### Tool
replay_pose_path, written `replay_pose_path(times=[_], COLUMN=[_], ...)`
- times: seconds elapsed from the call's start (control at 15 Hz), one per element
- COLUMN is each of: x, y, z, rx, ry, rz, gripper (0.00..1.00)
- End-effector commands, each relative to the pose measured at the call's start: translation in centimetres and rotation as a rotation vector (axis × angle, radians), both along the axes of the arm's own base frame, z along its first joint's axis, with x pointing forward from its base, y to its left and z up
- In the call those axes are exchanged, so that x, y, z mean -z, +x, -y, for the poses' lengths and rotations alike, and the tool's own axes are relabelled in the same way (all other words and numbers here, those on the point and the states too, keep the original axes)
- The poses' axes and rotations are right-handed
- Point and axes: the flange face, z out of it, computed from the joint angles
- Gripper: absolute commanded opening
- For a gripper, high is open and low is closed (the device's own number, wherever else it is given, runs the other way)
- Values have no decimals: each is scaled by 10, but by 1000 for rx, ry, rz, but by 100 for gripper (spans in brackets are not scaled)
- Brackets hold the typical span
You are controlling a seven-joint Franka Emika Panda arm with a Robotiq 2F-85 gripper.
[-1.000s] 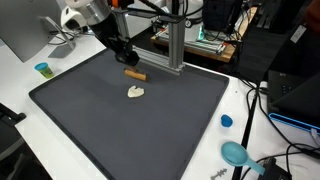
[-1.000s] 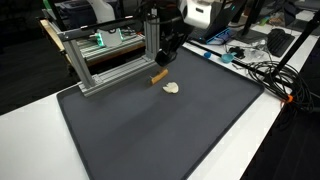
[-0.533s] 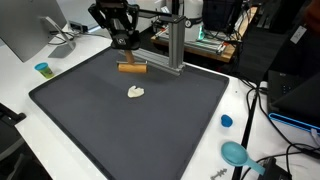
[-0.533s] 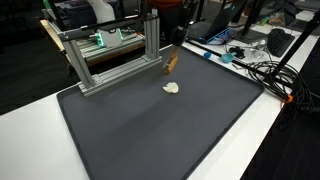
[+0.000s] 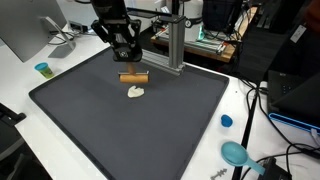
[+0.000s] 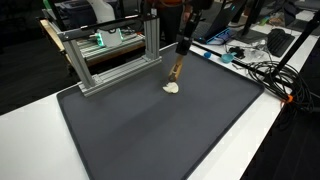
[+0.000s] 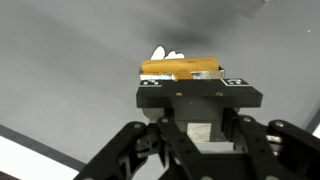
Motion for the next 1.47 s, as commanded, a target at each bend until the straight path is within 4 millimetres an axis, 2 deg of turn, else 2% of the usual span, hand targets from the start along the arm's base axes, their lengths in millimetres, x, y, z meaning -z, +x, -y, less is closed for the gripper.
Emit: replay_pose_path(times=[0.0, 0.53, 0.8, 1.4], x=[18, 79, 96, 118], y=[17, 38, 44, 47], z=[-5, -1, 0, 14], rx=[-78, -197, -254, -141], ry=[-8, -44, -7, -91], rz=[34, -10, -53, -103], gripper=[21, 21, 21, 21])
